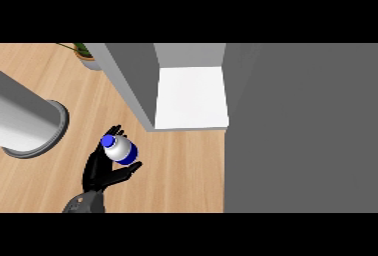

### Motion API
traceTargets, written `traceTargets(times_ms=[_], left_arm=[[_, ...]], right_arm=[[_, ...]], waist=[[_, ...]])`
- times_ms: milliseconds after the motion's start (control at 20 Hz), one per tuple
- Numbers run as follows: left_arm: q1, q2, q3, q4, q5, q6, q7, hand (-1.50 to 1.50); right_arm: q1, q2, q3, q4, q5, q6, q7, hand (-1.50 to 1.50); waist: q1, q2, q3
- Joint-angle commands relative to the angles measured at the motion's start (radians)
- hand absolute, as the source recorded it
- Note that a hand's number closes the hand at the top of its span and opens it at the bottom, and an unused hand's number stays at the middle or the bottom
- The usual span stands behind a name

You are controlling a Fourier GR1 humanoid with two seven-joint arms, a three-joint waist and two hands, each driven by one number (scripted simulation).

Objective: Pick up the bottled water, place it into the cabinet and close the cabinet

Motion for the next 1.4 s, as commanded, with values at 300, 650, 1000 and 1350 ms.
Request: traceTargets(times_ms=[300, 650, 1000, 1350], left_arm=[[-0.088, -0.029, 0.067, 0.138, 0.093, -0.178, -0.063, 1.5], [-0.104, 0.034, 0.082, 0.178, 0.072, -0.2, -0.157, 1.5], [-0.04, 0.117, 0.104, 0.111, 0.087, -0.221, -0.184, 1.5], [0.022, 0.075, 0.021, -0.094, 0.076, -0.2, -0.049, 1.5]], right_arm=[[0.105, 0.028, 0.0, -0.241, -0.101, -0.054, 0.061, -1.5], [0.101, -0.022, -0.08, -0.183, -0.167, -0.01, 0.024, -1.5], [0.106, -0.029, -0.072, -0.218, -0.182, -0.063, 0.055, -1.5], [0.127, -0.045, -0.114, -0.198, -0.213, -0.027, 0.024, -1.5]], waist=[[0.005, -0.002, 0.001], [0.012, -0.002, 0.002], [0.024, -0.003, 0.002], [0.027, -0.009, 0.003]])
